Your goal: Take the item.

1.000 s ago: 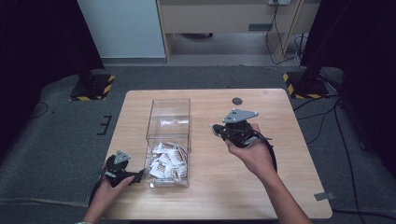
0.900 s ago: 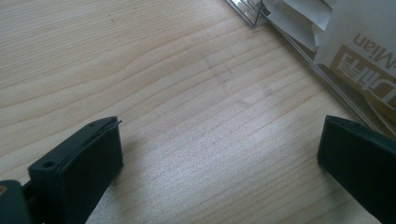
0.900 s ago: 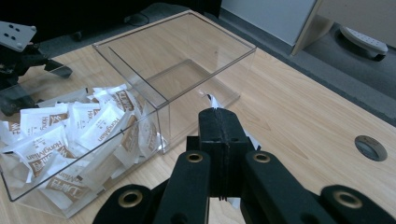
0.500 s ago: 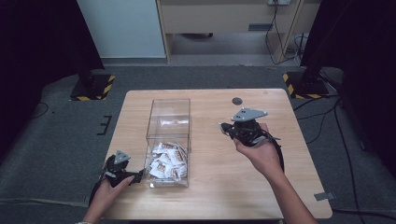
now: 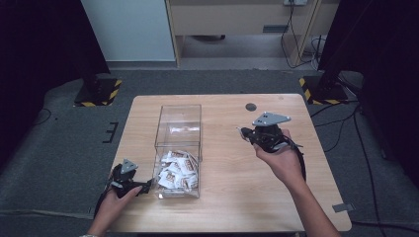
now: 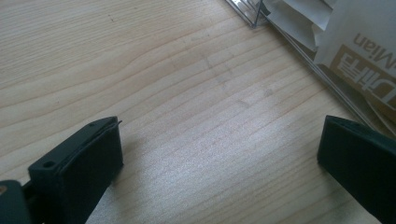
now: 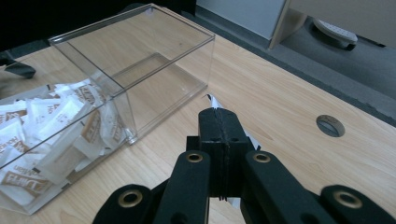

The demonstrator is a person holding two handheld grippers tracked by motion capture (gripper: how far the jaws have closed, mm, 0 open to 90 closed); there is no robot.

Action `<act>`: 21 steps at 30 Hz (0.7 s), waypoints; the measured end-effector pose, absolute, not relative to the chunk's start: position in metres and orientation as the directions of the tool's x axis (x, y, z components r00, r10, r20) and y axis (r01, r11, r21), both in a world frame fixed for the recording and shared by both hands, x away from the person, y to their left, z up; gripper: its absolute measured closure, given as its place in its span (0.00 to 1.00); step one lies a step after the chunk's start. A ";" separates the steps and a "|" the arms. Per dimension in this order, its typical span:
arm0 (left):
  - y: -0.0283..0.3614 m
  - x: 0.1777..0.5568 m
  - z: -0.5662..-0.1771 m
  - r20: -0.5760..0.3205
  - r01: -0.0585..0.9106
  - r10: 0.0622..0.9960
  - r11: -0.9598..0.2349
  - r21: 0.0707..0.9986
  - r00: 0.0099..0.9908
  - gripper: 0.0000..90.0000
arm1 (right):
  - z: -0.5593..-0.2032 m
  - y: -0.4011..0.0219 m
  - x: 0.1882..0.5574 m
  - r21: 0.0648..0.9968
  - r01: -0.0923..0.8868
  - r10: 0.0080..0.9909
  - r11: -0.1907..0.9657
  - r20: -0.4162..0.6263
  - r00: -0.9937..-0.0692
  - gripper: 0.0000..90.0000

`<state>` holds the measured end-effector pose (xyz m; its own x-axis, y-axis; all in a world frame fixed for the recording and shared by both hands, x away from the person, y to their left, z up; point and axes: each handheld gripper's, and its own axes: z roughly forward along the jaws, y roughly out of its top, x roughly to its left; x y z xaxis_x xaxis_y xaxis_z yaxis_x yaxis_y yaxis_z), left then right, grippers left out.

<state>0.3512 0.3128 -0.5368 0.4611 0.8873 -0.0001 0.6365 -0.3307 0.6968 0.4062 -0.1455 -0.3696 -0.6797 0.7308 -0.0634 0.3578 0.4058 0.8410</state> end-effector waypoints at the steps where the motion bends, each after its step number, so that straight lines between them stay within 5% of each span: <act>1: 0.313 0.351 -0.537 0.000 0.637 0.887 -0.331 0.697 0.461 0.00 | -0.371 -0.148 0.408 0.842 0.360 0.736 0.402 -0.063 -0.674 1.00; 21: 0.313 0.351 -0.537 0.000 0.636 0.887 -0.330 0.697 0.461 0.00 | -0.394 -0.177 0.440 0.818 0.423 0.796 0.390 -0.068 -0.602 1.00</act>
